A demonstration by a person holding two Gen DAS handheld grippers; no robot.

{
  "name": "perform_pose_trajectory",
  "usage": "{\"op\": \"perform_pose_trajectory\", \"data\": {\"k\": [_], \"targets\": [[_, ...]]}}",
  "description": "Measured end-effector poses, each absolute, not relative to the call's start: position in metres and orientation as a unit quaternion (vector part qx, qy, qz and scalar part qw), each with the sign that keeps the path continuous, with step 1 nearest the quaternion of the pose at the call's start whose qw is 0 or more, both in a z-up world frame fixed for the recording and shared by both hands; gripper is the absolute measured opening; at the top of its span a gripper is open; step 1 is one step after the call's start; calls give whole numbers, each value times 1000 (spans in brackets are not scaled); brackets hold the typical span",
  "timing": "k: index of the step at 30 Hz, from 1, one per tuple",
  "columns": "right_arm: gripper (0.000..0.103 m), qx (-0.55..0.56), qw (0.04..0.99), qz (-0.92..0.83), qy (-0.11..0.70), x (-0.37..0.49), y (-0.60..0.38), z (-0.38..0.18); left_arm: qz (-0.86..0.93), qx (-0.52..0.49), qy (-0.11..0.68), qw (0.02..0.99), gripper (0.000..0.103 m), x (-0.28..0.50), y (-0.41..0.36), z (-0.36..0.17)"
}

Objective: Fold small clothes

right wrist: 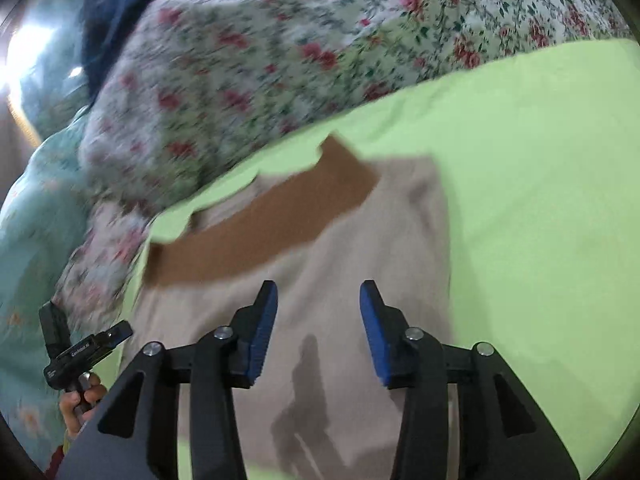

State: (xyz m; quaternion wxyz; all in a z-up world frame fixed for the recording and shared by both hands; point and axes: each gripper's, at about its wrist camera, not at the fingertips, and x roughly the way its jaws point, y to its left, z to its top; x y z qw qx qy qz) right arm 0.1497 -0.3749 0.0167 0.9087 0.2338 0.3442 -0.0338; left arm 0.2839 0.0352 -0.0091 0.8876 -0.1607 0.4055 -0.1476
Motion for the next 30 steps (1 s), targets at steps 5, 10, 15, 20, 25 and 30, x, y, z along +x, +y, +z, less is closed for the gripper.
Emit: {"op": "perform_pose_trajectory", "data": {"k": [5, 10, 15, 20, 25, 30], "targets": [[57, 238, 892, -61, 379, 94, -359, -14, -163, -200, 416, 872, 59, 207, 24, -22], [58, 258, 892, -81, 363, 51, -355, -13, -161, -233, 420, 862, 66, 156, 24, -34], [62, 258, 902, -72, 337, 21, -333, -3, -168, -278, 423, 846, 80, 143, 25, -48], [63, 262, 904, -44, 335, 15, -311, -3, -160, -308, 419, 839, 83, 155, 22, -61], [63, 259, 905, -23, 338, 18, -298, 0, -139, -332, 404, 841, 83, 180, 25, -63], [63, 259, 905, -17, 338, 20, -296, 1, -107, -349, 391, 845, 83, 211, 35, -59]]}}
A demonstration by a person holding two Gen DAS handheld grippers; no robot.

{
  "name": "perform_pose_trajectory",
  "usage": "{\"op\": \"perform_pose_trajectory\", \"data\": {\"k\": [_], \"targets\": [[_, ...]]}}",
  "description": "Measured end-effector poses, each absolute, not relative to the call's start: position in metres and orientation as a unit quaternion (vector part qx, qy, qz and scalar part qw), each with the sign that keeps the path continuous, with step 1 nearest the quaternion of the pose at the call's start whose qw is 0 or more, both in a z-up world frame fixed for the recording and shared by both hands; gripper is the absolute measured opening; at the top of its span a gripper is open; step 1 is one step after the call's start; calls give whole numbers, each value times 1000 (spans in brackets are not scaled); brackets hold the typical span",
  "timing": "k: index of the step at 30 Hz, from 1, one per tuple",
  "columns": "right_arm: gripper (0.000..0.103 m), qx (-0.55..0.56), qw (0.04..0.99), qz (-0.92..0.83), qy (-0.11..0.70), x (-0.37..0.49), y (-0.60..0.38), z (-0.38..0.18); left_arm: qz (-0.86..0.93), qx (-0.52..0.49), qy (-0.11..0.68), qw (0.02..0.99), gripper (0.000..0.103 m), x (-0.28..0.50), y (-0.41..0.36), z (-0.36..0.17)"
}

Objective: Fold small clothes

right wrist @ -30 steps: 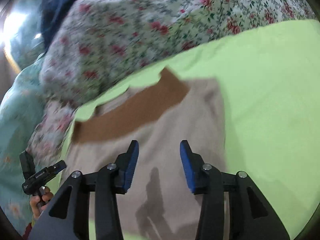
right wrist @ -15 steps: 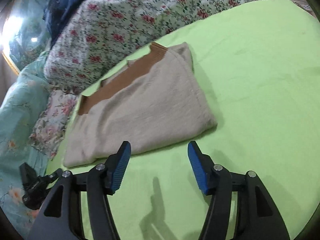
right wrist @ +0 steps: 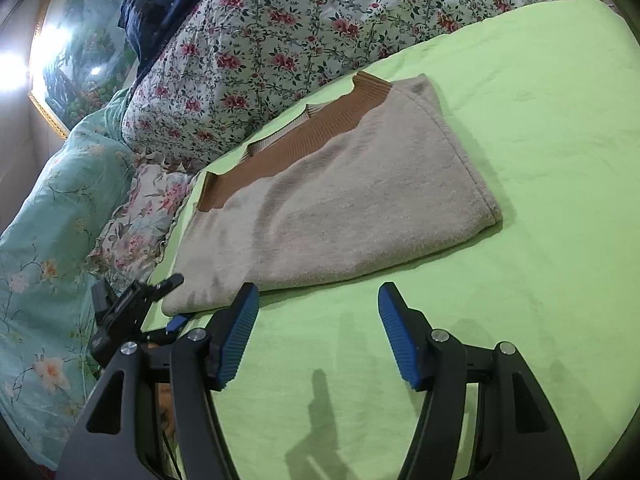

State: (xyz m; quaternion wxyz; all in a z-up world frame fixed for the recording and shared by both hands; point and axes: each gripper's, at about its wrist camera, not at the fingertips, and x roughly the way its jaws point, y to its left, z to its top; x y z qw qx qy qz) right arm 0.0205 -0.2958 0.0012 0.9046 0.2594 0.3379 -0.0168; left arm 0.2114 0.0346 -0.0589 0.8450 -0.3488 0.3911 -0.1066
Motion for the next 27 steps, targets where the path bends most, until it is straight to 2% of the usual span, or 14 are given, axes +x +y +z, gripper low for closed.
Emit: {"op": "perform_pose_trajectory", "data": {"k": [2, 3, 7, 8, 10, 16, 20, 27], "targets": [[63, 262, 903, -18, 339, 22, -297, 1, -90, -348, 386, 849, 79, 226, 42, -56], [63, 264, 903, -19, 338, 23, -298, 2, -84, -348, 386, 850, 74, 233, 45, -55], [63, 266, 903, -22, 337, 27, -306, 4, -72, -342, 393, 851, 41, 249, 53, -58], [63, 266, 903, -23, 337, 28, -308, 4, -75, -340, 392, 851, 39, 252, 55, -58], [63, 268, 903, -20, 335, 30, -311, 6, -81, -326, 390, 857, 16, 254, 55, -55], [63, 259, 908, 0, 330, 52, -328, 21, -114, -263, 349, 892, 10, 243, 30, -11], [63, 259, 901, 30, 347, 85, -341, 32, -189, -202, 324, 905, 9, 238, -25, 29], [65, 294, 852, 152, 406, 185, -338, 32, -262, -126, 347, 892, 8, 239, -117, 22]]}}
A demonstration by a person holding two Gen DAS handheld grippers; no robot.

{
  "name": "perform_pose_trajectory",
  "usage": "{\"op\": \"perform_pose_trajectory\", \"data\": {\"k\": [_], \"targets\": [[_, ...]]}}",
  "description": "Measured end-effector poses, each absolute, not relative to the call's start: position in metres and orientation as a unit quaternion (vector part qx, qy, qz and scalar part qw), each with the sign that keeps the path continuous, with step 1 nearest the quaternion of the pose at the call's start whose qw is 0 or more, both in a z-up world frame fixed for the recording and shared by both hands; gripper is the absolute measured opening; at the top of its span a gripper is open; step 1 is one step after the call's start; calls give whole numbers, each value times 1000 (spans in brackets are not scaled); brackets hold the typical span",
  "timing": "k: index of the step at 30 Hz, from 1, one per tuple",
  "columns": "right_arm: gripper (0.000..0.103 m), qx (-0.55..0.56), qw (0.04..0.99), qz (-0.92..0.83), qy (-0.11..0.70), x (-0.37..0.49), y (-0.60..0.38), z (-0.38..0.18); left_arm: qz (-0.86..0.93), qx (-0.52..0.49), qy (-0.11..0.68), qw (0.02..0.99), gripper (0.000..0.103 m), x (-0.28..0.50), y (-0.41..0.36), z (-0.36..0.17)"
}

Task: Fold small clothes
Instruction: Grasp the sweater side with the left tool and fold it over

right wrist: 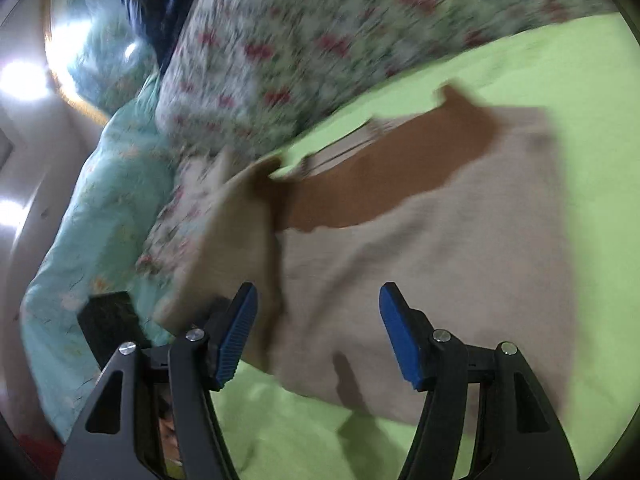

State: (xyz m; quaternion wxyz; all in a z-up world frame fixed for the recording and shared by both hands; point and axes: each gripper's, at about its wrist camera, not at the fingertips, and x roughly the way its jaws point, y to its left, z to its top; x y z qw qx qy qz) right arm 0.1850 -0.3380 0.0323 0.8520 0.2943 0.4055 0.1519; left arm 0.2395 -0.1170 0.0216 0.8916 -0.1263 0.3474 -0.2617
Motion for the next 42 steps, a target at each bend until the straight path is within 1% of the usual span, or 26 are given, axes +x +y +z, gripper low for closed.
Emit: {"op": "perform_pose_trajectory", "data": {"k": [2, 3, 9, 10, 11, 12, 13, 16, 19, 23, 25, 29, 34, 37, 38, 39, 41, 42], "targets": [[71, 295, 839, 184, 419, 211, -326, 28, -271, -120, 361, 884, 8, 241, -129, 10], [72, 294, 828, 200, 433, 225, -318, 23, -273, -120, 366, 882, 8, 241, -132, 6], [71, 273, 820, 203, 460, 291, -285, 4, -272, -97, 376, 881, 8, 242, -146, -5], [64, 262, 825, 192, 462, 301, -281, 2, -271, -89, 375, 882, 8, 241, -147, -5], [56, 251, 833, 176, 461, 308, -278, 0, -271, -83, 375, 883, 8, 241, -149, -4], [34, 247, 836, 165, 461, 314, -277, -2, -271, -79, 375, 883, 8, 239, -149, -4], [19, 248, 838, 157, 461, 318, -278, -2, -271, -73, 373, 884, 8, 238, -150, -2], [17, 258, 844, 161, 441, 313, -288, 11, -286, -68, 367, 883, 8, 239, -156, 10], [17, 215, 876, 155, 404, 287, -300, 47, -312, -67, 352, 880, 8, 230, -166, 25], [17, 183, 897, 124, 382, 259, -334, 77, -350, -57, 347, 868, 8, 226, -217, 33], [17, 164, 902, 91, 390, 247, -356, 73, -359, -56, 356, 861, 8, 229, -237, 25], [17, 170, 895, 43, 410, 233, -396, 45, -370, -56, 398, 838, 8, 237, -278, -8], [17, 167, 892, 15, 420, 225, -418, 20, -366, -31, 414, 833, 9, 233, -299, -31], [21, 178, 892, 8, 416, 224, -426, 11, -364, -37, 427, 827, 9, 234, -297, -40], [25, 185, 891, 7, 414, 223, -428, 10, -364, -41, 430, 825, 10, 236, -295, -40], [28, 189, 892, 5, 411, 221, -429, 11, -364, -44, 431, 824, 12, 238, -294, -38], [30, 187, 895, 0, 406, 216, -428, 13, -368, -51, 434, 821, 16, 235, -287, -36], [32, 185, 896, -3, 403, 213, -428, 15, -369, -52, 436, 819, 21, 232, -285, -36]]}}
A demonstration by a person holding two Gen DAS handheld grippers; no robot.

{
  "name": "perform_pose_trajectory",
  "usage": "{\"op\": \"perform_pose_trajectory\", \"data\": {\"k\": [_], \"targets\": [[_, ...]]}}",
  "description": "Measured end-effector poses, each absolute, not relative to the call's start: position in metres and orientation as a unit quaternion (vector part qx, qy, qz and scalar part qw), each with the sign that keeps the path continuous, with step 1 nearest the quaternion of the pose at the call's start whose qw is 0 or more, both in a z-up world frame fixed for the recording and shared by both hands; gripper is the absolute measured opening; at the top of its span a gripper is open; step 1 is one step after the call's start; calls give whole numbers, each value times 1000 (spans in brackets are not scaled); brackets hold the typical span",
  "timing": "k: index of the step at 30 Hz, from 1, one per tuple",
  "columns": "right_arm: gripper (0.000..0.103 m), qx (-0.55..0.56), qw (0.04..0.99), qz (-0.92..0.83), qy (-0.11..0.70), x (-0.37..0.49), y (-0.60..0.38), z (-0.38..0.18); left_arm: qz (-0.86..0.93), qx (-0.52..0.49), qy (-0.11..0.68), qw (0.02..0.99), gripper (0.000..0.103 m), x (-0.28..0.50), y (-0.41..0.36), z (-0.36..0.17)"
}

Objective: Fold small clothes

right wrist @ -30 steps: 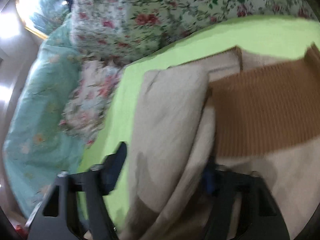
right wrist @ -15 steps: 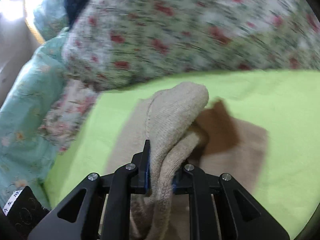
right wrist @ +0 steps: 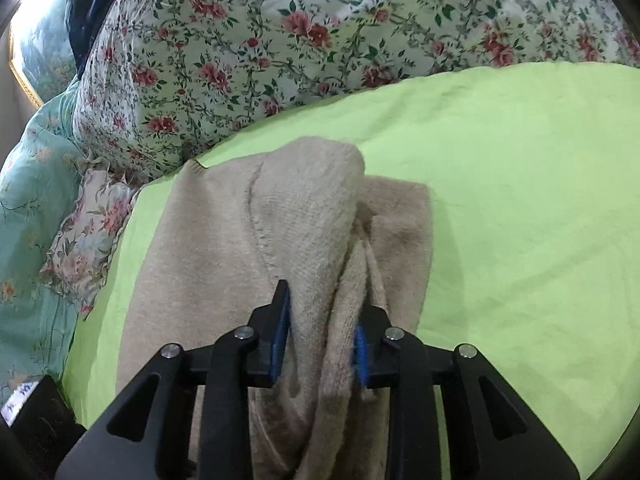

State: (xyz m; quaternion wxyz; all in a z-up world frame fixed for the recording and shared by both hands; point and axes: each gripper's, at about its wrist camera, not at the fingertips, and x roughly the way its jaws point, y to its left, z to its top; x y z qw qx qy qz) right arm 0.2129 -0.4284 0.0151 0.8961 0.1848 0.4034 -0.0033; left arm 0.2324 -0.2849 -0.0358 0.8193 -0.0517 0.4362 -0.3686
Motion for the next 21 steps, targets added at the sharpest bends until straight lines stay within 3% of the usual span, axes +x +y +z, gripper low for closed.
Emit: {"op": "perform_pose_trajectory", "data": {"k": [3, 6, 8, 10, 16, 21], "targets": [[43, 182, 899, -17, 397, 202, -426, 20, -383, -64, 442, 809, 39, 219, -277, -30], [66, 182, 904, -29, 387, 188, -427, 25, -393, -65, 432, 809, 55, 201, -268, -17], [71, 184, 905, -32, 383, 178, -430, 28, -399, -70, 424, 810, 64, 191, -255, -6], [77, 196, 902, -33, 384, 168, -434, 28, -396, -71, 414, 816, 81, 187, -241, 4], [82, 227, 893, -17, 389, 147, -442, 22, -350, -110, 404, 838, 91, 210, -179, 18], [82, 235, 884, 1, 404, 151, -439, 10, -313, -161, 439, 827, 92, 264, -148, -2]]}}
